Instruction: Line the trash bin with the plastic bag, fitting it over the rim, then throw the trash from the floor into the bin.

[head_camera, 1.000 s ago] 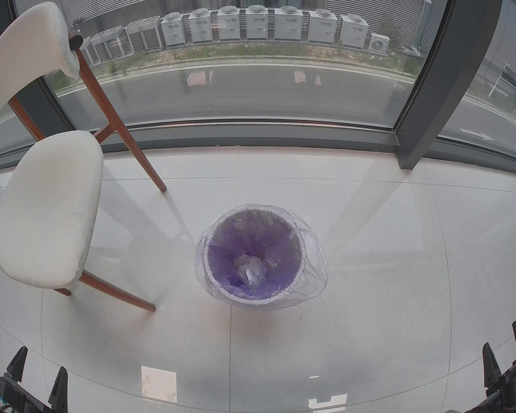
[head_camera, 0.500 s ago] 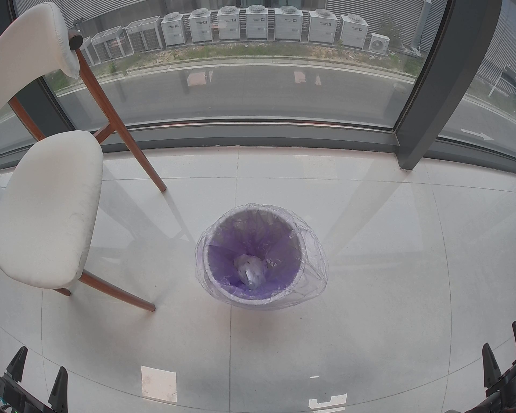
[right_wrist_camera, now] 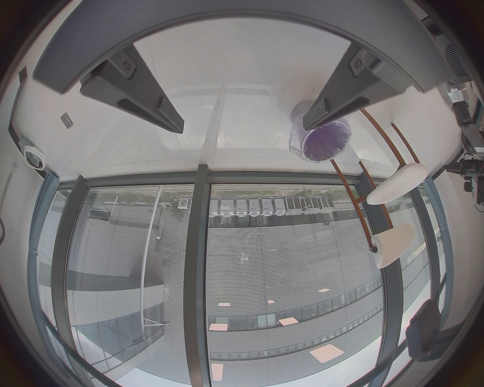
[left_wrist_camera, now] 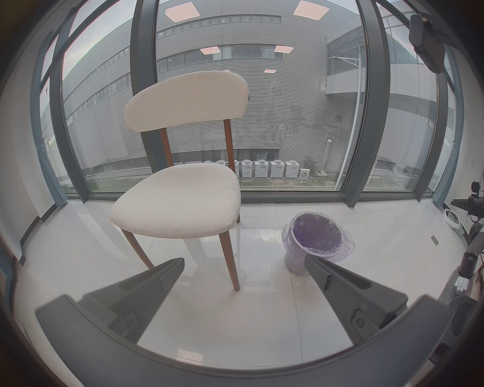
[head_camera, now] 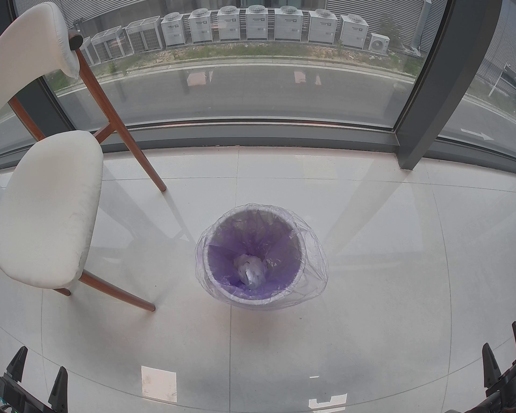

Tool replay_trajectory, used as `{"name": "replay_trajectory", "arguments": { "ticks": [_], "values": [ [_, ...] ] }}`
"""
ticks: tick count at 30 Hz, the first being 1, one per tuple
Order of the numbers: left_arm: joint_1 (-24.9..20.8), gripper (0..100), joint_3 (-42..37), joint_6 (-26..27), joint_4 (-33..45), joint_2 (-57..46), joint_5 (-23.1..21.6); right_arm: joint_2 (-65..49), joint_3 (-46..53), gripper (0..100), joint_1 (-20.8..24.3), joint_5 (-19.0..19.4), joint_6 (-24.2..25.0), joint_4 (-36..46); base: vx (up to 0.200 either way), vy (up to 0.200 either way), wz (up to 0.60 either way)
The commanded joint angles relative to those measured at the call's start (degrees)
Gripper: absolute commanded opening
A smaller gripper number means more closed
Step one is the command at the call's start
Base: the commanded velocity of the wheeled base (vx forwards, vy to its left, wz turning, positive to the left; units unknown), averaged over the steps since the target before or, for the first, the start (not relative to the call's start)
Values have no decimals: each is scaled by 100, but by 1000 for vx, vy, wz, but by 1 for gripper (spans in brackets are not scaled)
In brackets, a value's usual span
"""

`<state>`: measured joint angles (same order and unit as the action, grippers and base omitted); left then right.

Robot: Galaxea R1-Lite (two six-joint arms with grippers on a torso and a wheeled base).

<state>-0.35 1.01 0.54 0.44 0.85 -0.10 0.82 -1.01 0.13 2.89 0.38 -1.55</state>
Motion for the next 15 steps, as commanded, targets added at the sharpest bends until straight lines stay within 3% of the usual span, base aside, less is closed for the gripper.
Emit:
{"name": "replay_trajectory", "arguments": {
  "ticks": [1,15],
  "values": [
    [0,100,-101,-1,0,-15,1,-82,101,100,4,1,-3,-3,0,0,0],
    [0,100,-101,-1,0,-15,1,-82,101,100,4,1,24,-3,0,0,0]
  ]
}}
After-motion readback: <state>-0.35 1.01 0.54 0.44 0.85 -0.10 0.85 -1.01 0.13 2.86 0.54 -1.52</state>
